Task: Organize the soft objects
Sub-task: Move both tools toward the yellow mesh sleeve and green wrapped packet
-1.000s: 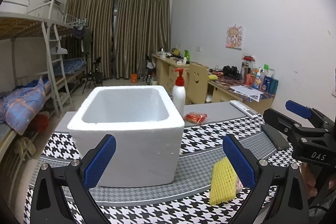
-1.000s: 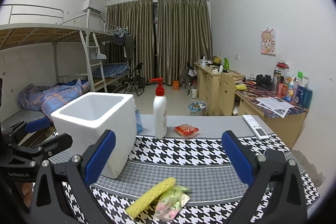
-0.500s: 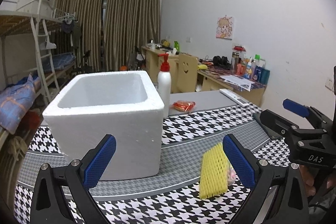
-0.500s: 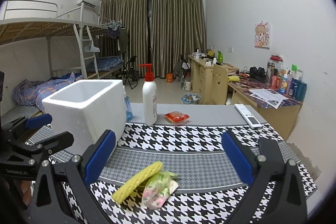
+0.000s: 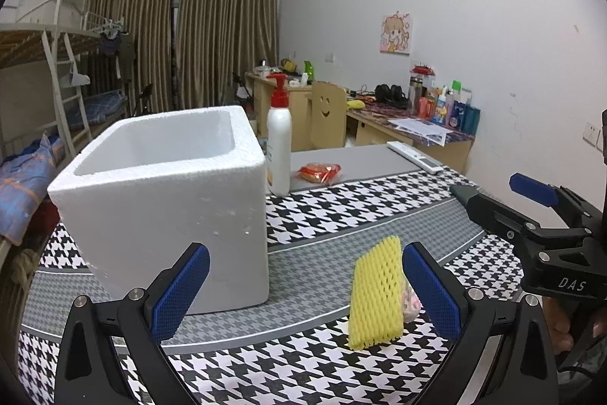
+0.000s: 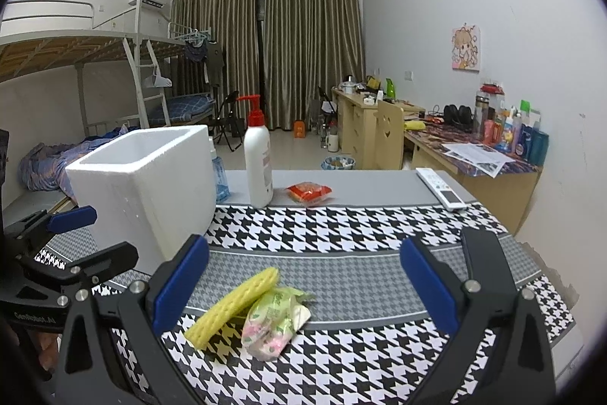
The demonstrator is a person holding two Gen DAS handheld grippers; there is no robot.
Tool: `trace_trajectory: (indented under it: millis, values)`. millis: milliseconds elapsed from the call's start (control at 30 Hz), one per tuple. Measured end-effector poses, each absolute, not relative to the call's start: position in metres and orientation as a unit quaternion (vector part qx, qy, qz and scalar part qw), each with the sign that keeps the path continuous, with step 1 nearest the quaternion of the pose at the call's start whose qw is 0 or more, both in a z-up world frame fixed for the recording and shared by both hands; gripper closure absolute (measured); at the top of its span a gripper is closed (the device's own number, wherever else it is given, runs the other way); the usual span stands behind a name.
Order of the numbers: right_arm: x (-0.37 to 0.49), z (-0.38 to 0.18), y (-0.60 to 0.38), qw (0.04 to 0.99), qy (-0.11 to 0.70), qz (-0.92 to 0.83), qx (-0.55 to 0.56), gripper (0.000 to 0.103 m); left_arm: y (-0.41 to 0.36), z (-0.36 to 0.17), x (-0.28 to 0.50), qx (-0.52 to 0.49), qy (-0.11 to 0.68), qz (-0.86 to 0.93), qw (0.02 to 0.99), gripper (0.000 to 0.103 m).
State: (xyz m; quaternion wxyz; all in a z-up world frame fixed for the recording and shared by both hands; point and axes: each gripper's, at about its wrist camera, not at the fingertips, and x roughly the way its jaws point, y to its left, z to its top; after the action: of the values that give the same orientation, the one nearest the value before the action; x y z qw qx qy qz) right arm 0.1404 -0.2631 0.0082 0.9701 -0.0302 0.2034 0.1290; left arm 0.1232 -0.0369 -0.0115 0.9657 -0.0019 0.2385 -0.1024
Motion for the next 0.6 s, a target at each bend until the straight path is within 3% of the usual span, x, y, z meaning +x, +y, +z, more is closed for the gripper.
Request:
trace_trajectory:
  millis: [600]
  values:
    - [0.143, -0.012, -0.283, 0.963, 0.238, 0.122, -0.024, 0.001, -0.064, -0.030, 0.125, 0.016, 0.270, -0.123, 0.955, 0.001]
